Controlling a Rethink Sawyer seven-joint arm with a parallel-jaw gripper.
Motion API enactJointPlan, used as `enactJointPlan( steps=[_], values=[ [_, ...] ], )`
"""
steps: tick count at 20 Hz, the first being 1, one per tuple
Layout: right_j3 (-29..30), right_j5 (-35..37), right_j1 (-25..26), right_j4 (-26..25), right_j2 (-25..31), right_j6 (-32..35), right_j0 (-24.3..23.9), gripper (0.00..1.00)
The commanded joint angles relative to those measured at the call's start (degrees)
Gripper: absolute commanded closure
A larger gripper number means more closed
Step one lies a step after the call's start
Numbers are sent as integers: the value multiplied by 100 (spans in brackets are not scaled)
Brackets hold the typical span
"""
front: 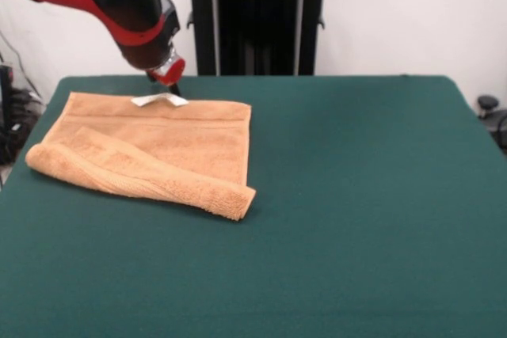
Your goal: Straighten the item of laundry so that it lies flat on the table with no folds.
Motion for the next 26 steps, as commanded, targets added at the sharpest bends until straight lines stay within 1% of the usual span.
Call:
enactJointPlan(
  steps=[1, 3, 5, 13, 17, 23, 26],
  values=[
    [225, -446, -179, 3, 315, 333, 395, 0],
    [230, -537, -290, -50, 312, 316, 439, 0],
    [207, -443, -337, -27, 317, 298, 480, 0],
    [135, 104, -889, 19, 316, 50, 629, 0],
    [21, 408, -951, 88, 322, -17, 656, 0],
    [-36, 369, -889, 87, 333, -7, 647, 0],
    [49, 292, -905, 94, 352, 1, 622, 0]
  ],
)
